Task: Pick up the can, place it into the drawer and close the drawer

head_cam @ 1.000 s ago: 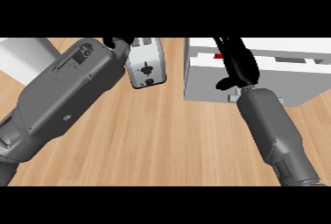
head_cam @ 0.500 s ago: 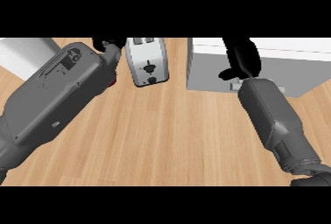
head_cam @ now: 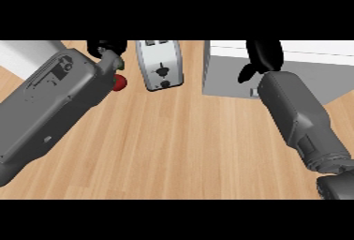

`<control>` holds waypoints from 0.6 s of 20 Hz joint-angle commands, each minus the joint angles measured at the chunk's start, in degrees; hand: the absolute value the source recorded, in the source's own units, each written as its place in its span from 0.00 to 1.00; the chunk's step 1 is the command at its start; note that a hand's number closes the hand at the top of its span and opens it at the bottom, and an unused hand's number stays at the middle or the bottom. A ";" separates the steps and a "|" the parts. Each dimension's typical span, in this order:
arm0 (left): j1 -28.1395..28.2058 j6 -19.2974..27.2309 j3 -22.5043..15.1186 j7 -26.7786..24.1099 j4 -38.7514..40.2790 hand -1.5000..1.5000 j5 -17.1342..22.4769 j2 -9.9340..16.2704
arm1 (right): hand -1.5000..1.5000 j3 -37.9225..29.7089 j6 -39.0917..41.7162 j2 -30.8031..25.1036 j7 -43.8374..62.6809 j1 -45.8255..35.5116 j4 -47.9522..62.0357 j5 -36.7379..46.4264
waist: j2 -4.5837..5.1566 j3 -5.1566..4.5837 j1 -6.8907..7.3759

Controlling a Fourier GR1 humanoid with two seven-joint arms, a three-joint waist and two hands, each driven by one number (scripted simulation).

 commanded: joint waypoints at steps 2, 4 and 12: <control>2.32 0.45 0.35 -0.35 -1.93 0.00 -0.69 0.46 | 0.00 -1.58 0.03 -3.24 0.93 -5.71 1.72 -0.40 | 0.22 -0.11 1.07; 0.62 -0.42 1.20 1.44 -2.39 0.00 0.07 1.08 | 0.00 -1.74 -0.04 -3.52 0.67 -6.44 2.22 -0.40 | 0.44 -0.07 1.11; 2.04 1.42 -0.35 2.34 -5.11 0.00 -1.26 0.69 | 0.00 -12.48 8.98 0.57 -10.06 -8.47 3.51 -13.25 | 0.29 0.18 1.51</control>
